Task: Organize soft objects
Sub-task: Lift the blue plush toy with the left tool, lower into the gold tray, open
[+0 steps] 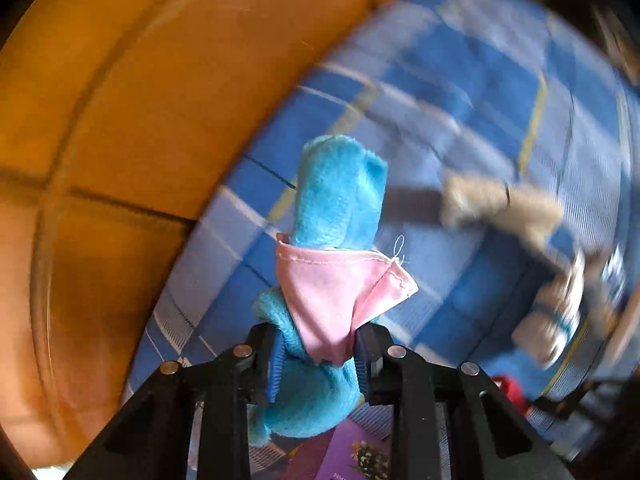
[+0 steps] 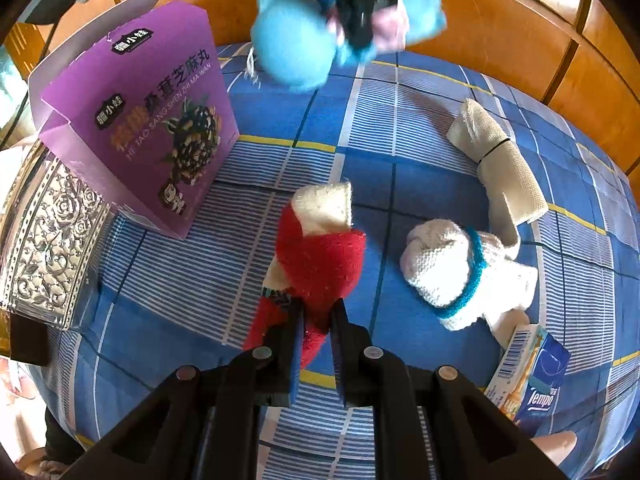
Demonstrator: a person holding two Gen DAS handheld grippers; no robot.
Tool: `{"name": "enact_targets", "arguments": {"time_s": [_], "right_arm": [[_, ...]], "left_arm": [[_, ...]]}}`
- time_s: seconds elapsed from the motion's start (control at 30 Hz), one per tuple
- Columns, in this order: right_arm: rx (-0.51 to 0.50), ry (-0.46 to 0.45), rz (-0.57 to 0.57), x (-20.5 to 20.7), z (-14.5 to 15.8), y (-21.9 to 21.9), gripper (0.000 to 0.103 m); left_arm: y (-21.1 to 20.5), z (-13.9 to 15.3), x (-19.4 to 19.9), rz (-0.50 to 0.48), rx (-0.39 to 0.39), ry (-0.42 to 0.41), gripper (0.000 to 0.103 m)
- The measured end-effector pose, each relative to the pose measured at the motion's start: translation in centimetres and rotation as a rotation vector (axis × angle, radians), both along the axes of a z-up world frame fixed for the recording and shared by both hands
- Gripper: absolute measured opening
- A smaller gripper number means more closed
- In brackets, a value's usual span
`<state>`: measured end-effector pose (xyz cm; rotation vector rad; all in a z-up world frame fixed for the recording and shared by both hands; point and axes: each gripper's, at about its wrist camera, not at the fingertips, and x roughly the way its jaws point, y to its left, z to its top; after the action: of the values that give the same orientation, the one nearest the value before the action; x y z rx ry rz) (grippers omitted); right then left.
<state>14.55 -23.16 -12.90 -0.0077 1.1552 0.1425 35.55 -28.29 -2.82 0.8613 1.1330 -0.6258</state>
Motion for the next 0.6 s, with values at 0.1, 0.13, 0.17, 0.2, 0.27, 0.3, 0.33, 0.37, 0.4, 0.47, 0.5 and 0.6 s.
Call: {"name": "enact_targets", "arguments": {"time_s": [0.1,0.13,0.17,0.2,0.27,0.3,0.33,0.37,0.4,0.47,0.5,0.6], "right_arm": [[-0.006,-0.004,0.003,-0.1,0.1,0.1,0.013],[-0.007,-0.005,0.005,-0.2,0.1,0.1,0.013],[-0.009,-0.006,0.006,-0.2,0.1,0.1,0.013],[-0.011,-0.007,0.007,-0.3,0.1,0.2,0.013],[-0.016,-0.009,0.009,-0.3,0.1,0.2,0.013],[-0.018,-0.010,0.009,-0.3,0.0,0.3,0.013],[-0.019,-0.010,0.009,-0.4,0.0,0.3,0.013],[-0.021,-0.011,0.009,-0.4,0.0,0.4,0.013],[-0.023,-0.012,0.010,-0.4,0.0,0.4,0.013],[-0.027,-0.012,0.008,-0.4,0.0,0.5,0.014],[-0.028,-0.012,0.008,-0.4,0.0,0.5,0.014],[-0.027,-0.012,0.004,-0.3,-0.1,0.5,0.014]], "left_arm": [[1.3,2.7,0.7,0.112,-0.108,-0.031,0.029],[2.0,3.7,1.0,0.150,-0.143,-0.044,0.029],[2.9,4.5,1.6,0.182,-0.169,-0.054,0.029],[4.1,5.7,1.9,0.225,-0.201,-0.078,0.029],[6.4,7.2,2.8,0.288,-0.248,-0.114,0.029],[7.7,8.0,3.1,0.326,-0.269,-0.135,0.029],[8.8,8.5,3.4,0.356,-0.282,-0.153,0.029],[10.0,9.0,3.6,0.387,-0.296,-0.165,0.029],[11.4,9.6,3.7,0.417,-0.314,-0.176,0.029],[14.6,10.6,3.5,0.481,-0.334,-0.209,0.029],[16.0,10.6,3.3,0.506,-0.344,-0.214,0.029],[19.7,11.4,1.9,0.556,-0.359,-0.238,0.029]]}}
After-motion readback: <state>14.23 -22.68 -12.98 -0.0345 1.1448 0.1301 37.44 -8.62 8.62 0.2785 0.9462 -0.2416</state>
